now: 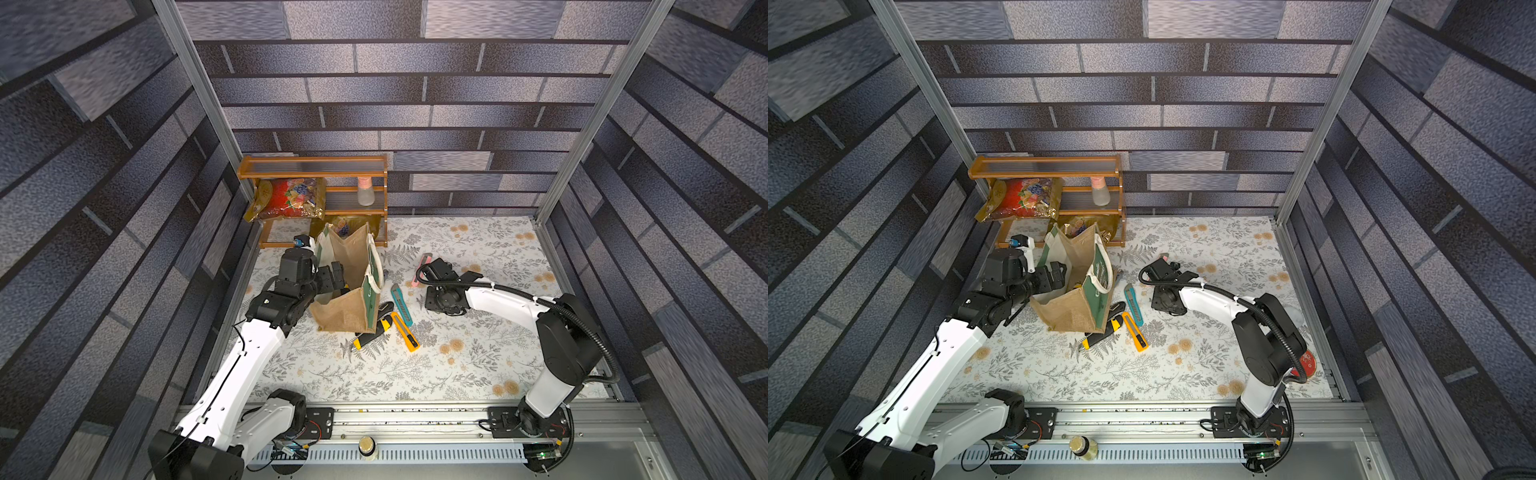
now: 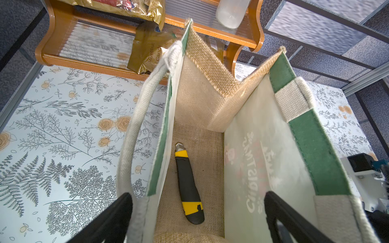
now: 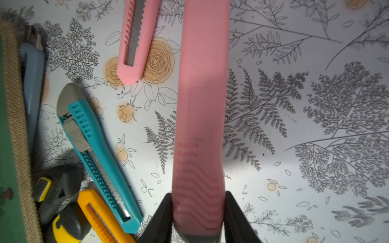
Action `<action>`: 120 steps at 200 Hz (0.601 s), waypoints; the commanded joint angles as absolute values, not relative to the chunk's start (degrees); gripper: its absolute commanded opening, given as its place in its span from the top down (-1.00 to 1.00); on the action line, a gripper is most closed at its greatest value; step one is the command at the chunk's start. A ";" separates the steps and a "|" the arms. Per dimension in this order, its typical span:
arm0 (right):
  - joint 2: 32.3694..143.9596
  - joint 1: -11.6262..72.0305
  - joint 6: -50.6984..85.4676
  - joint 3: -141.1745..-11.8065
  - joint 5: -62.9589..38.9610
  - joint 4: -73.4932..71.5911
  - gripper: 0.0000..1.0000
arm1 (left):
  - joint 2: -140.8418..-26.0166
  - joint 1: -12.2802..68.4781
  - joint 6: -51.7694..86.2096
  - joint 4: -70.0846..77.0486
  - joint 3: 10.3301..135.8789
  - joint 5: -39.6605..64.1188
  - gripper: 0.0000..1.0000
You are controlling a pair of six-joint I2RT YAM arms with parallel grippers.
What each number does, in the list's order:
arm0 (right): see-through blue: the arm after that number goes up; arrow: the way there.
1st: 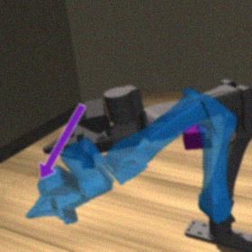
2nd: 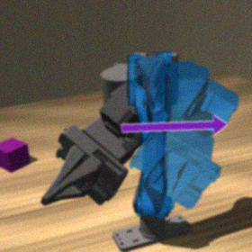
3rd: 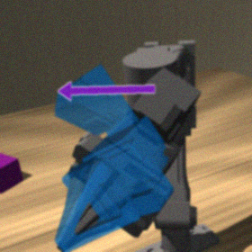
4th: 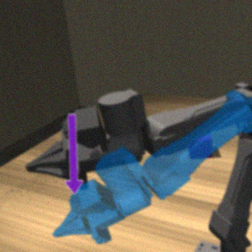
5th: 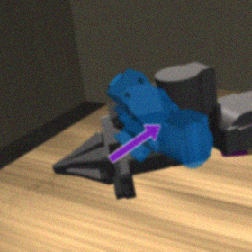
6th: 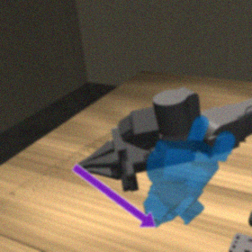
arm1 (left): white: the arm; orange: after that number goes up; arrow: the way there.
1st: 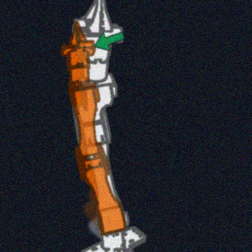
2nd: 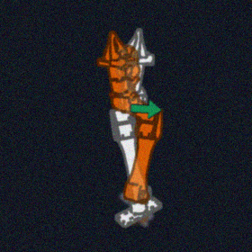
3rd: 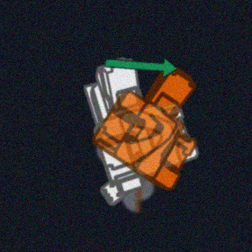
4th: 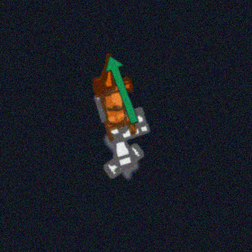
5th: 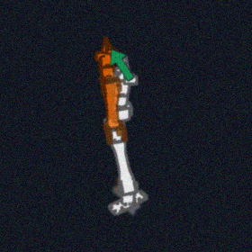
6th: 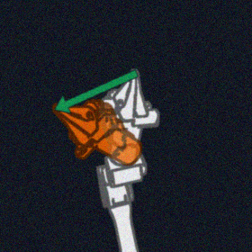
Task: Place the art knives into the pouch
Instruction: Pick up the utility knife at the center of the board, then place the utility knife in the pouch.
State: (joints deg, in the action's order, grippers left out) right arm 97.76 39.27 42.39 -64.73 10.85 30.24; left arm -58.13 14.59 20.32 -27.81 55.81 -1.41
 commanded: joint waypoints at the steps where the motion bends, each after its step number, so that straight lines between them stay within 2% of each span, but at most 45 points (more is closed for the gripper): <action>1: 95.48 39.53 43.08 -64.34 10.55 29.74 0.59 | -57.71 14.81 19.68 -27.96 55.01 -1.80 -1.00; 120: 91.55 41.13 42.54 -67.82 12.79 32.11 0.63 | -57.58 14.84 19.73 -27.68 54.71 -2.00 -1.00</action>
State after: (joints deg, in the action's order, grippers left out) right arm 93.30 40.32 42.59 -65.23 10.74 30.33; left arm -58.13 14.59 20.32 -27.79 55.53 -1.56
